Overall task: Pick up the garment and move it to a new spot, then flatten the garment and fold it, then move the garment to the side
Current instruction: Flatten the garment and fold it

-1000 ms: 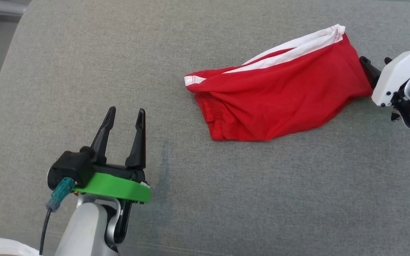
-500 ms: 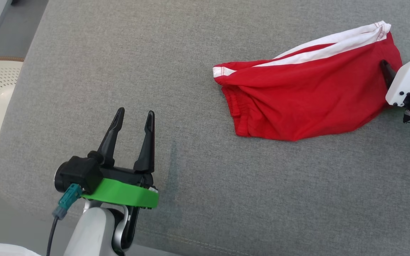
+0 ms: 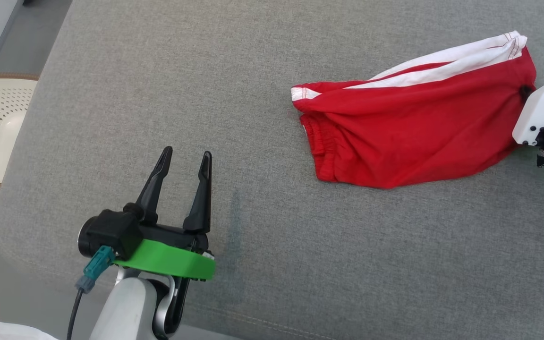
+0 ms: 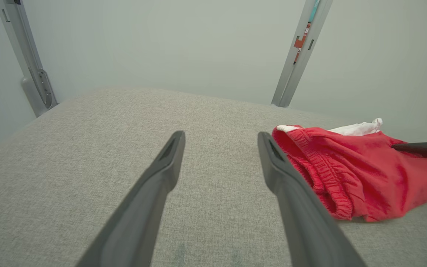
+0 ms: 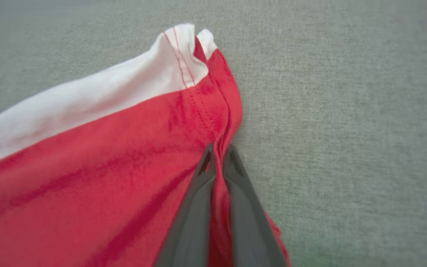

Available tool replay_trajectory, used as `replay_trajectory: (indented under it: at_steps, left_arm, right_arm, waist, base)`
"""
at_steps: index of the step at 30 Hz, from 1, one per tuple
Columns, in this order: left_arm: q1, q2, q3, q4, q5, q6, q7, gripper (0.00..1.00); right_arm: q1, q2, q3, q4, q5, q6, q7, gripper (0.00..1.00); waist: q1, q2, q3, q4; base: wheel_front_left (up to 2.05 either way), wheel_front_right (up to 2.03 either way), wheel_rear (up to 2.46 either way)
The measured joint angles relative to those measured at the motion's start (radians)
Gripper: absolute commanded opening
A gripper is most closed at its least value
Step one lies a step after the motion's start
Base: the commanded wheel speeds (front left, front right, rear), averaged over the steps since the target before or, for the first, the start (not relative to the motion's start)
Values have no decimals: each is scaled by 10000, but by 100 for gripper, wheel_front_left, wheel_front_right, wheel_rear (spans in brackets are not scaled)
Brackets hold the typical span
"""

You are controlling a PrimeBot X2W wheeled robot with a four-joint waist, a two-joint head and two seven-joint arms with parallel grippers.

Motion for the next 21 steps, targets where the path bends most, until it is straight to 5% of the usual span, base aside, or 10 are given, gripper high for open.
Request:
replay_trajectory:
  at_steps: [21]
  left_arm:
    - [199,249,-184,339,-100,-2,0,100]
  right_arm:
    - [1440,-527,-1444,-46,-1551,-6,-2280,0]
  waist:
    - [0,0,-1194,-1293]
  base:
    - [0,0,0]
